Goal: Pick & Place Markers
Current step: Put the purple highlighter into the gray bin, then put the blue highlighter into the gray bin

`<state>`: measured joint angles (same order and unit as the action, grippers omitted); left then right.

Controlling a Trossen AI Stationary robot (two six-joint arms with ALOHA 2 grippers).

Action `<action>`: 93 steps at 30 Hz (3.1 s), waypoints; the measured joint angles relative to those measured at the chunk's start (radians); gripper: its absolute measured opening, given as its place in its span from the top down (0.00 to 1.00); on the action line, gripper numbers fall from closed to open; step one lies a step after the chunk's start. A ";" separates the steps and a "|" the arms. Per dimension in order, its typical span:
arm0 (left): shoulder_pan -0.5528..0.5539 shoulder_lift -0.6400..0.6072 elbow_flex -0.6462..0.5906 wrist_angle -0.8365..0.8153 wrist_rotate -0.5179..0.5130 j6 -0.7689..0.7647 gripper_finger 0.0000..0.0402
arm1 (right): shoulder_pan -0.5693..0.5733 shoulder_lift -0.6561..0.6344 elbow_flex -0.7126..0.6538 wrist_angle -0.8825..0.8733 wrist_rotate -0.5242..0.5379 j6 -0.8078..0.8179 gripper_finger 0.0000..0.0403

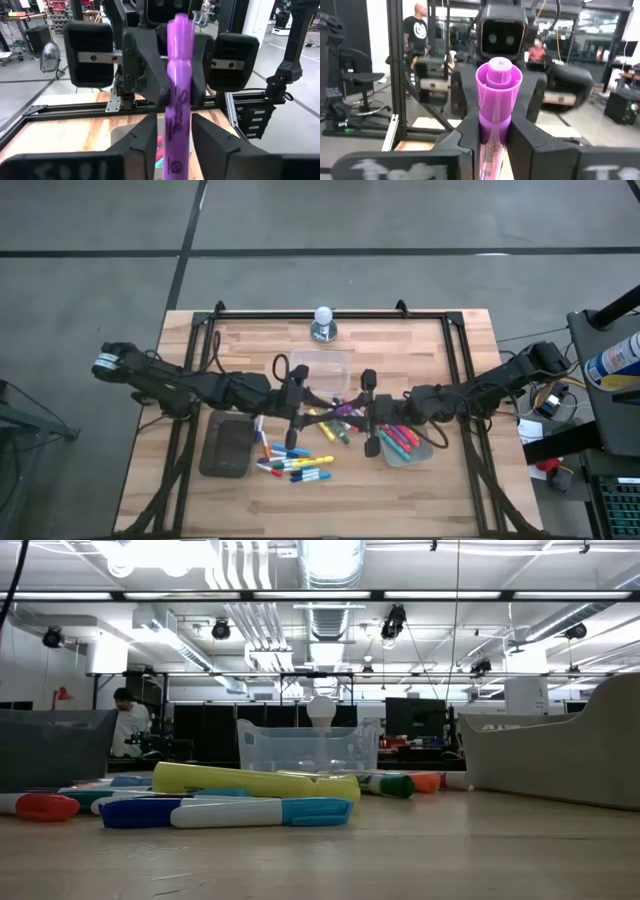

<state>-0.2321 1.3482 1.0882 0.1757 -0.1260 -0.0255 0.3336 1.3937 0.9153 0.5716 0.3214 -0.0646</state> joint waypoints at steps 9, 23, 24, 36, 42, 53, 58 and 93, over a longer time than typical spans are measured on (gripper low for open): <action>0.000 -0.036 0.000 -0.100 -0.006 -0.030 0.61 | 0.002 -0.072 0.000 -0.207 0.152 0.119 0.85; -0.005 -0.041 -0.013 -0.210 -0.006 -0.082 0.61 | 0.002 -0.202 0.087 -1.244 0.205 0.878 0.84; -0.005 -0.041 -0.013 -0.210 -0.006 -0.082 0.61 | 0.002 -0.201 0.094 -1.302 0.199 0.934 0.84; -0.005 -0.041 -0.013 -0.214 -0.006 -0.102 0.61 | 0.002 -0.183 0.035 -1.473 -0.165 1.235 0.84; -0.005 -0.040 -0.013 -0.219 -0.006 -0.103 0.61 | 0.002 -0.122 0.006 -1.495 -0.256 1.289 0.84; -0.005 -0.040 -0.013 -0.224 -0.006 -0.103 0.61 | -0.001 -0.021 0.006 -1.495 -0.327 1.271 0.84; -0.005 -0.040 -0.013 -0.234 -0.006 -0.103 0.61 | -0.001 0.002 0.006 -1.497 -0.318 1.228 0.79; -0.049 -0.039 -0.105 -0.666 0.030 -0.128 0.61 | 0.025 -0.179 0.250 -1.143 0.373 0.668 0.51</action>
<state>-0.2810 1.3090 0.9834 -0.4901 -0.0962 -0.1536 0.3587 1.2152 1.1657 -0.5718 0.6945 0.6031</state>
